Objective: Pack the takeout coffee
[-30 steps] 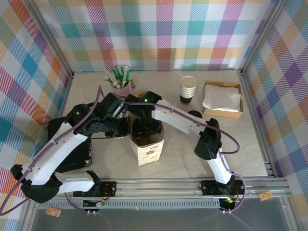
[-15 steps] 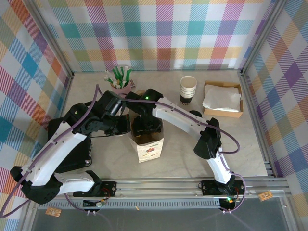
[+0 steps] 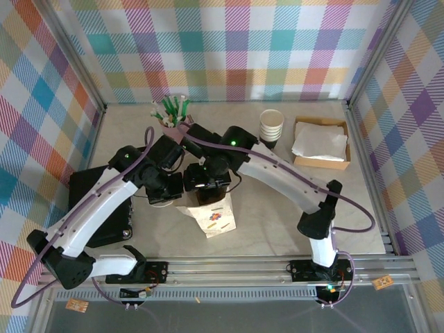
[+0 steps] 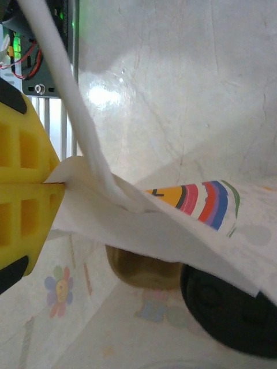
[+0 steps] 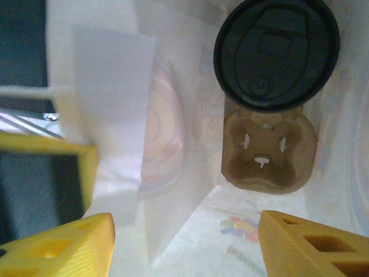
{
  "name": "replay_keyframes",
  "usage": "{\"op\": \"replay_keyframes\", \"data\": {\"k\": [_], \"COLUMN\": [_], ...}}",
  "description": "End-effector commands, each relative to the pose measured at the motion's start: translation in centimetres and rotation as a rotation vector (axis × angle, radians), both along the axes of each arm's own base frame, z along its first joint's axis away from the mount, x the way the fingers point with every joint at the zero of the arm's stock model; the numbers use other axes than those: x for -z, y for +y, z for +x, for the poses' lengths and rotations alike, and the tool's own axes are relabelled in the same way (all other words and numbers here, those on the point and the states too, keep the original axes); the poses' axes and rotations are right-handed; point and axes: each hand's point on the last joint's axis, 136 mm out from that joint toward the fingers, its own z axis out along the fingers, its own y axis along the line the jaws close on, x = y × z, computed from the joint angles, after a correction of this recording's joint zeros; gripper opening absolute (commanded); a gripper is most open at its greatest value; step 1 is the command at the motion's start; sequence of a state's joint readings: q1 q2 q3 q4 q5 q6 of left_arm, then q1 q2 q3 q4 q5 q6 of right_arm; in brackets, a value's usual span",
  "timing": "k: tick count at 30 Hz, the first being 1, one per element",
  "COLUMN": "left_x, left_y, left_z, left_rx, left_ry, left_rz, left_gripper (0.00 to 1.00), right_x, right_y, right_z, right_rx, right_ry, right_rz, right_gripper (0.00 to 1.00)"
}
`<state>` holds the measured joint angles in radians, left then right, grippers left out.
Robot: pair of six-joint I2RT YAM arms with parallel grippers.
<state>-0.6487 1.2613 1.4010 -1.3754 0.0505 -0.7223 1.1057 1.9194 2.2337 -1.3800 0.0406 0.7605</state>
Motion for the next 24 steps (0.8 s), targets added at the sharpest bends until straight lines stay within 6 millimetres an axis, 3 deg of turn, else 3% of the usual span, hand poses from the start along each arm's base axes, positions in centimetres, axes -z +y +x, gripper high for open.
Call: {"op": "replay_keyframes", "data": {"k": [1,13,24], "left_x": [0.6,-3.2,-4.3], "left_y": [0.3,-1.3,-1.7], "left_z": [-0.3,0.9,1.2], "left_rx": [-0.011,-0.002,-0.023], "left_ry": [0.03,-0.134,-0.168], "left_rz": [0.026,-0.14,-0.188], "left_gripper": [0.0,0.0,0.0], "right_x": [-2.4,-4.4,-5.2], "right_y": [1.3,-0.8,-4.2], "right_z": [-1.6,-0.1,0.1], "right_rx": [-0.026,0.03,0.065], "right_ry": [-0.029,-0.105,-0.114], "right_rz": [0.089,0.104,0.09], "right_gripper": [0.66,0.65,0.62]}}
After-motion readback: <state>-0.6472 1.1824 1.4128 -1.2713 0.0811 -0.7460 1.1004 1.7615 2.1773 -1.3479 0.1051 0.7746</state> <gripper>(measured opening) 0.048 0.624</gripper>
